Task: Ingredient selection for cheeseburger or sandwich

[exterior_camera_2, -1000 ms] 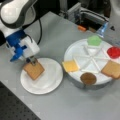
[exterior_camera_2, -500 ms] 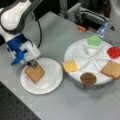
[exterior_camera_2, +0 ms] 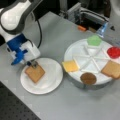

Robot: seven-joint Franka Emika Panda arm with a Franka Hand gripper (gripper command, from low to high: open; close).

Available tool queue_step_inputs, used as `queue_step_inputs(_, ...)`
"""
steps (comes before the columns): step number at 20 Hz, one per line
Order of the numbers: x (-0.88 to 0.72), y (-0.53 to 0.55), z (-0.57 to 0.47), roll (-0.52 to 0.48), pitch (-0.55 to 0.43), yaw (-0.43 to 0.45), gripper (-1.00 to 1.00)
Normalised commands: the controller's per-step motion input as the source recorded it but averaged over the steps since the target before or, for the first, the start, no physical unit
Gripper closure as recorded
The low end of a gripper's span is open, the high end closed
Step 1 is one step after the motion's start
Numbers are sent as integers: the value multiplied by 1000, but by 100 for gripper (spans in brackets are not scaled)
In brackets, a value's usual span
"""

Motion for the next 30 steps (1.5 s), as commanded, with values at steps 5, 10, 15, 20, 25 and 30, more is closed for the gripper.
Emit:
queue_step_inputs(5, 56, -37, 6, 16, -20, 230, -100)
queue_step_inputs(10, 14, 19, 7, -6, -23, 193, -100)
queue_step_inputs(15, -14, 34, 13, -15, -20, 174, -100)
queue_step_inputs(20, -49, 28, 41, -33, -10, 162, -100)
queue_step_inputs(25, -74, 27, 87, -78, 15, 127, -100)
queue_step_inputs(30, -101, 57, 136, -118, 42, 82, -100)
